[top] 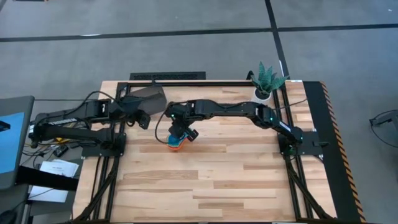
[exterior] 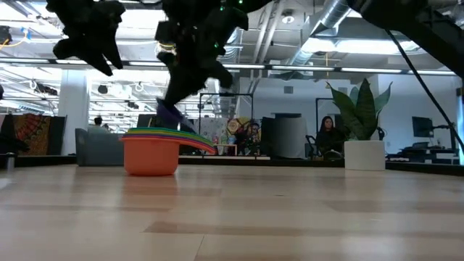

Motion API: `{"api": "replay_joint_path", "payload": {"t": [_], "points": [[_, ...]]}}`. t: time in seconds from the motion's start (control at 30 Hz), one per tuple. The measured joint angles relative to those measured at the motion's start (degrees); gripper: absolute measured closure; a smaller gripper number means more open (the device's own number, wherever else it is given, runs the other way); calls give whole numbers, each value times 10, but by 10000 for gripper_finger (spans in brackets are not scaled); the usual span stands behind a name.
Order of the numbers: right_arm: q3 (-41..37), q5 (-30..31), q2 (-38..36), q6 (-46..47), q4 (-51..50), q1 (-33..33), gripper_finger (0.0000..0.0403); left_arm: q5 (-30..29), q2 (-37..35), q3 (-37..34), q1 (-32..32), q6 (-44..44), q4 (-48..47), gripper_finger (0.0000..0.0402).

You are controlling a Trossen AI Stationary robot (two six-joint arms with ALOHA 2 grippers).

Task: Nest measuring cups in basket
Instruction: Stack the dark blue measuring cup on top of the light blue measuring cup

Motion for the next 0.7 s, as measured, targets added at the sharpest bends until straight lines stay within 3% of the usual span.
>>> {"api": "replay_joint_path", "payload": {"t": [0.33, 0.7], "points": [[0, 18, 0, -19, 13, 1, 396, -5, -18, 0, 0, 11, 1, 242], [0, -8, 0, -150, 6, 25, 390, -5, -18, 0, 0, 21, 2, 242]]}}
